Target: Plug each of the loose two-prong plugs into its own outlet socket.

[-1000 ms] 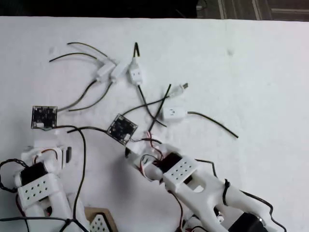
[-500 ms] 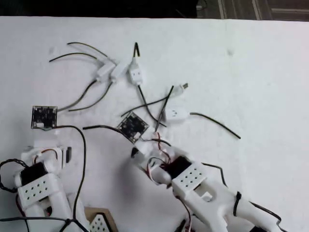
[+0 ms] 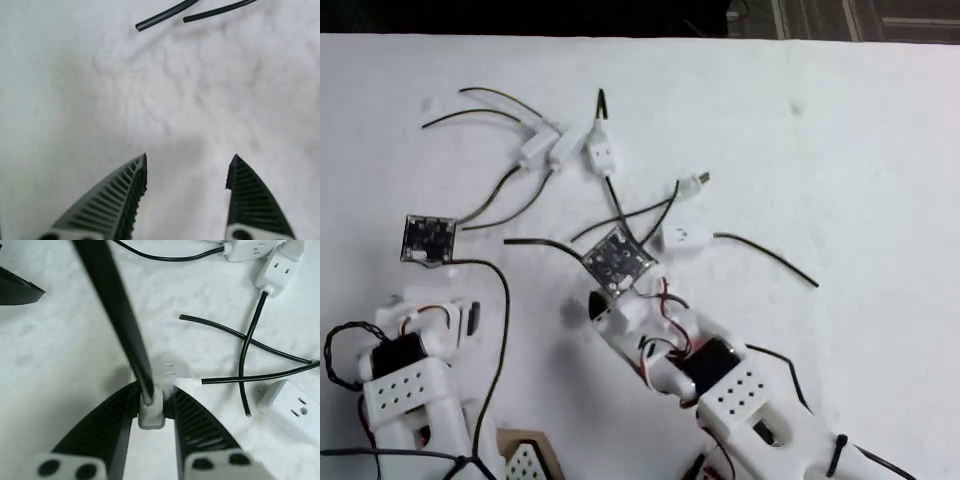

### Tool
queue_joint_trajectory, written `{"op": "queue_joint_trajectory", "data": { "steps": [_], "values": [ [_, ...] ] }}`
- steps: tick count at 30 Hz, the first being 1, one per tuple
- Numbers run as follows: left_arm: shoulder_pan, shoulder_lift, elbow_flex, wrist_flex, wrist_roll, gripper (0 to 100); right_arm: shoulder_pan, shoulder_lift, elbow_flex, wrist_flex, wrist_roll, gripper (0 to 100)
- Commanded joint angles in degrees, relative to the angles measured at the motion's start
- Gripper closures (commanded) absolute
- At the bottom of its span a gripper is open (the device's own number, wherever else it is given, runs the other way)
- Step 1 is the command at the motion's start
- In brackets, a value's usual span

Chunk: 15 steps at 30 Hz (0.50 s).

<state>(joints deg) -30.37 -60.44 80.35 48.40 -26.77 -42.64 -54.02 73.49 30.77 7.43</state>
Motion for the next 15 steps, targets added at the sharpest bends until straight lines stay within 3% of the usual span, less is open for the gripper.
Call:
{"op": "queue_joint_trajectory", "data": {
  "steps": [1, 15],
  "values": [
    [0.57, -1.01, -0.26, -0.79, -0.09, 74, 0.48, -1.98, -0.18, 0.13, -0.09, 98.1],
    [0.48, -1.01, -0.26, -0.79, -0.09, 74, -4.53, -1.89, 4.57, -8.92, 0.00, 98.1]
  ]
}}
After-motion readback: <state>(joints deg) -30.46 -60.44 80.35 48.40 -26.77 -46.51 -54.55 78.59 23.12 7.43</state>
